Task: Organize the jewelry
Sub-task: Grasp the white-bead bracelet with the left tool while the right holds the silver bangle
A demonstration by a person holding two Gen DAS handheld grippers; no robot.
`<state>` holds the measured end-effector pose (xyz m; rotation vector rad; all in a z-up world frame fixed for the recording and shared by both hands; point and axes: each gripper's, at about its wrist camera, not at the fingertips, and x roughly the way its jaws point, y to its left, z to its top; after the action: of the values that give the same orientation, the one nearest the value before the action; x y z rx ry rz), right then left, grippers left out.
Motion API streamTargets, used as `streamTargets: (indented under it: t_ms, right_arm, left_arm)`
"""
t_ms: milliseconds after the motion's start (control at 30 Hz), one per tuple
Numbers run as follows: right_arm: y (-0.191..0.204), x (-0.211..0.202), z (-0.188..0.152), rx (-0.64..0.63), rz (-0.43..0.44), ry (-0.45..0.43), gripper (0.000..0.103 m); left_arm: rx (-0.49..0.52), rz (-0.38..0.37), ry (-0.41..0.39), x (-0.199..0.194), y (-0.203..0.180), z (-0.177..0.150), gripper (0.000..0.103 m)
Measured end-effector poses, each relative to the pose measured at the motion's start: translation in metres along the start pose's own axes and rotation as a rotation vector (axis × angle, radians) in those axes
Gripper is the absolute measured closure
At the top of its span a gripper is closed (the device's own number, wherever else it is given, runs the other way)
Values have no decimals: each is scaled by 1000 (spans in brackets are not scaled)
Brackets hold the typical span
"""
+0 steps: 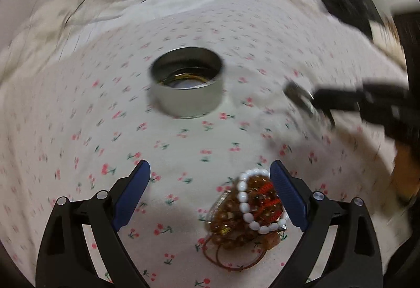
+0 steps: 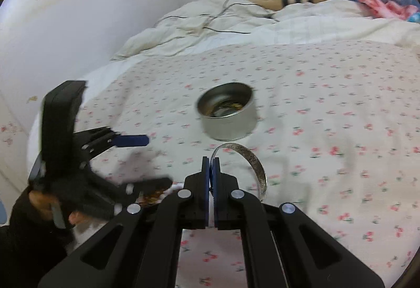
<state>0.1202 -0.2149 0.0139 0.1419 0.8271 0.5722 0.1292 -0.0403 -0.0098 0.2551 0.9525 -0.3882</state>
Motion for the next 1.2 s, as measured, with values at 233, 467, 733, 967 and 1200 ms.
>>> streamTargets:
  t_ms: [233,467,733,967,1200]
  right_arm:
    - [-1,13,-5,-8,-32,50,100]
    - [-2,16,-9,-13,-52,67,100]
    - [3,24,-13,-50,-75,112,100]
    - [6,31,-17,-64,-75,139,100]
    - [8,39,-21,-77,-92,171,100]
  left_arm:
    - [-37,-42,83,19,4,-1,84]
    - [-12,-37,55,13,2,-4,103]
    - [-144,-223,102,9,32,-5,59]
    - [-63,-233,89,9,8,-8,54]
    - [-70,-260,87,8,8,-7,96]
